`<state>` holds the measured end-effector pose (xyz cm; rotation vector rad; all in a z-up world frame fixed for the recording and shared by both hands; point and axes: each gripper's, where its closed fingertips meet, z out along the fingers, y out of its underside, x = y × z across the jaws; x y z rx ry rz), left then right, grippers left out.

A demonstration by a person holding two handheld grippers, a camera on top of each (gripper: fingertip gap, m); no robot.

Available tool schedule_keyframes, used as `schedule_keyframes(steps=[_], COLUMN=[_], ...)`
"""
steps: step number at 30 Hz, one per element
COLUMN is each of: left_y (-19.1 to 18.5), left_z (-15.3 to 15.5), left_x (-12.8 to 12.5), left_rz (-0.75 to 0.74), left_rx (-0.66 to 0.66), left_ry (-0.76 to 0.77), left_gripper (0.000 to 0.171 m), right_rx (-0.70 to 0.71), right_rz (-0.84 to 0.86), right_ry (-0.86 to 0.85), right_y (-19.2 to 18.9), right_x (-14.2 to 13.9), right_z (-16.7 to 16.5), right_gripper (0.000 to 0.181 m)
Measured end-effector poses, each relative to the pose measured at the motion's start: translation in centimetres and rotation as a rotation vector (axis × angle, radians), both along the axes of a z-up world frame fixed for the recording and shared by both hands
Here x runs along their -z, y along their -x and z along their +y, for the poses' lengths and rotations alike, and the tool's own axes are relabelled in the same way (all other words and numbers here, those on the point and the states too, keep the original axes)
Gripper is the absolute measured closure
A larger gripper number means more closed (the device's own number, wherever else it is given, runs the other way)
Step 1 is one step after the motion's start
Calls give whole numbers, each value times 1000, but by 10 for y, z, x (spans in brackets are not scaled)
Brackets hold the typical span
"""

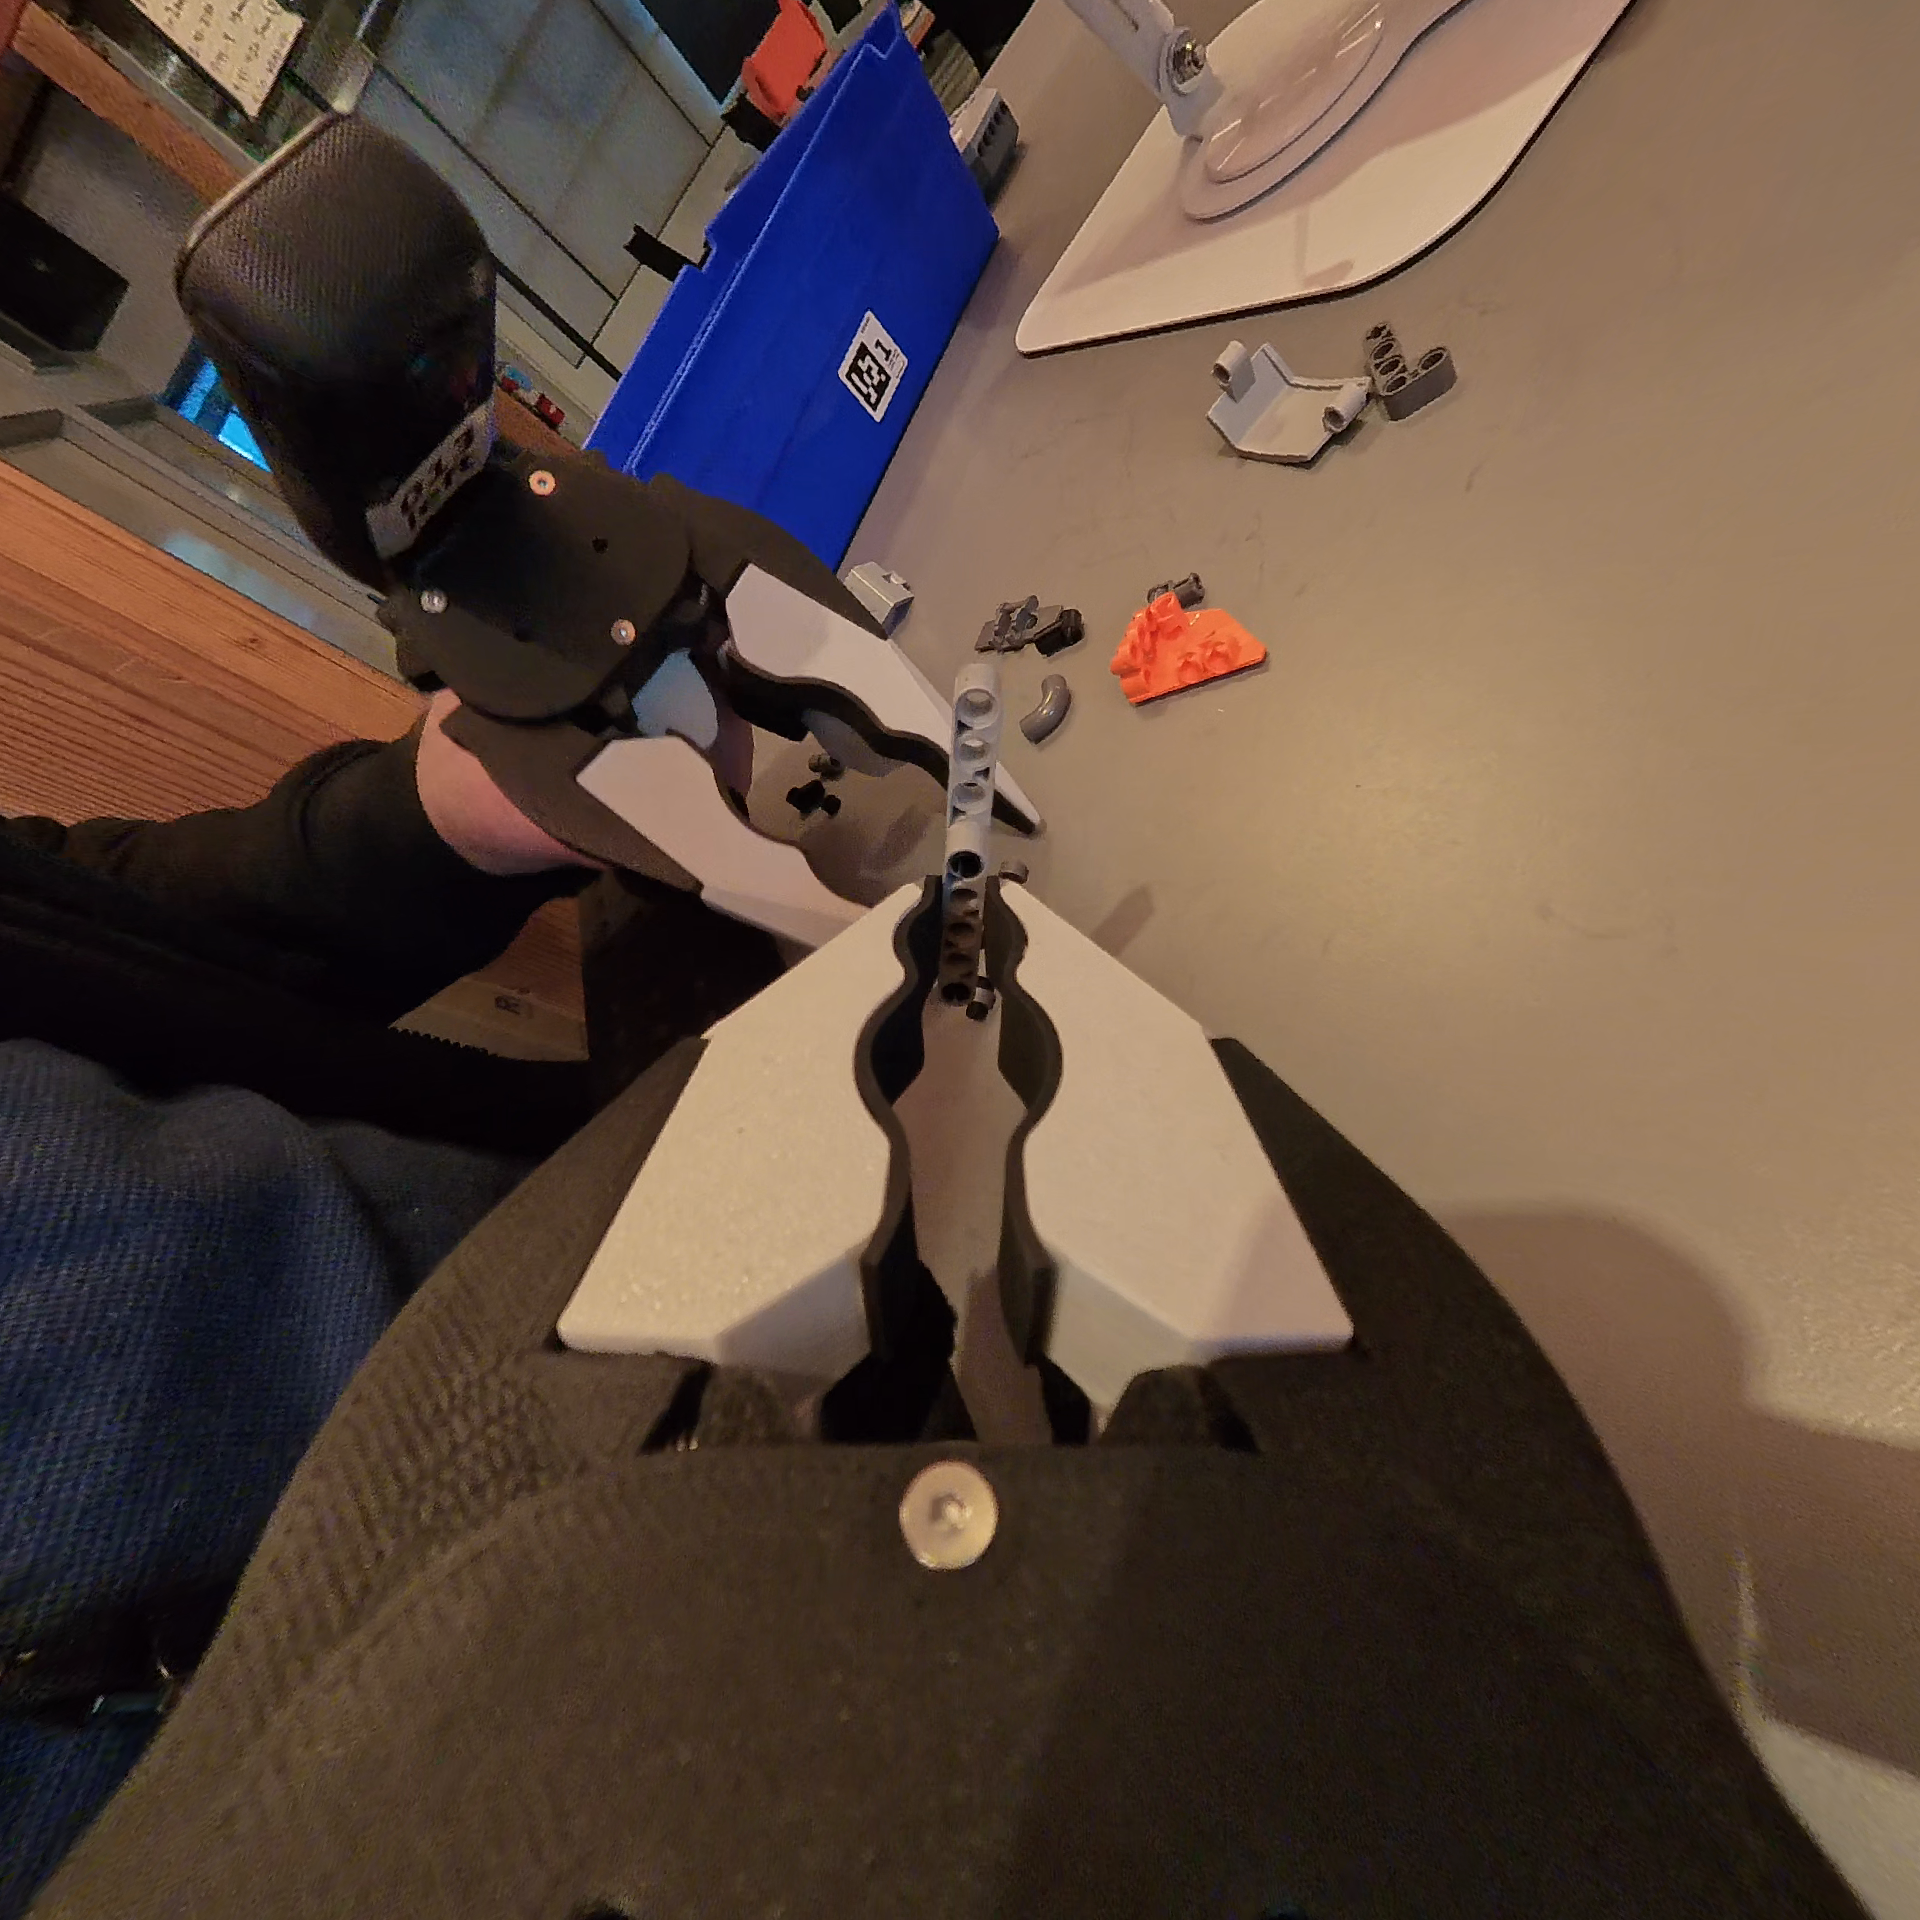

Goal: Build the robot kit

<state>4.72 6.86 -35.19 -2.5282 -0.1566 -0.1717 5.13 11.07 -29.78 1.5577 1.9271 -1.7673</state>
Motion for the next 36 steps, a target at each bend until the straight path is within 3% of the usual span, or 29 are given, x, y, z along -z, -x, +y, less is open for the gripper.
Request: schedule_keyframes(steps=[3, 7, 10, 15, 22, 28, 34, 36], left_y=[-7, -5, -5, -4, -7, -24, -51, -60], left_z=[4, 5, 6, 7, 8, 3, -22, -25], left_x=[3, 5, 5, 3, -20, -29, -19, -27], left_rz=[35, 114, 121, 155, 204, 129, -9, -66], left_rx=[-13, -69, -81, -42, 47, 69, 51, 24], left_ry=[15, 18, 10, -20, -103, -149, -113, -151], left_gripper=[118, 130, 131, 131, 131, 131, 130, 131], right_rx=[1, -1, -4, -19, -111, -174, -222, -235], right_rz=[-2, -5, -10, -29, -119, -130, -136, -133], right_ry=[1, 1, 6, 35, 73, 46, 25, 25], right_y=[0, 0, 0, 0, -6, -15, -23, -24], right_x=[0, 1, 1, 1, 7, 8, 10, 9], right_z=[0, 0, 0, -1, -6, -15, -25, -28], right_gripper=[177, 177, 177, 177, 177, 176, 176, 176])
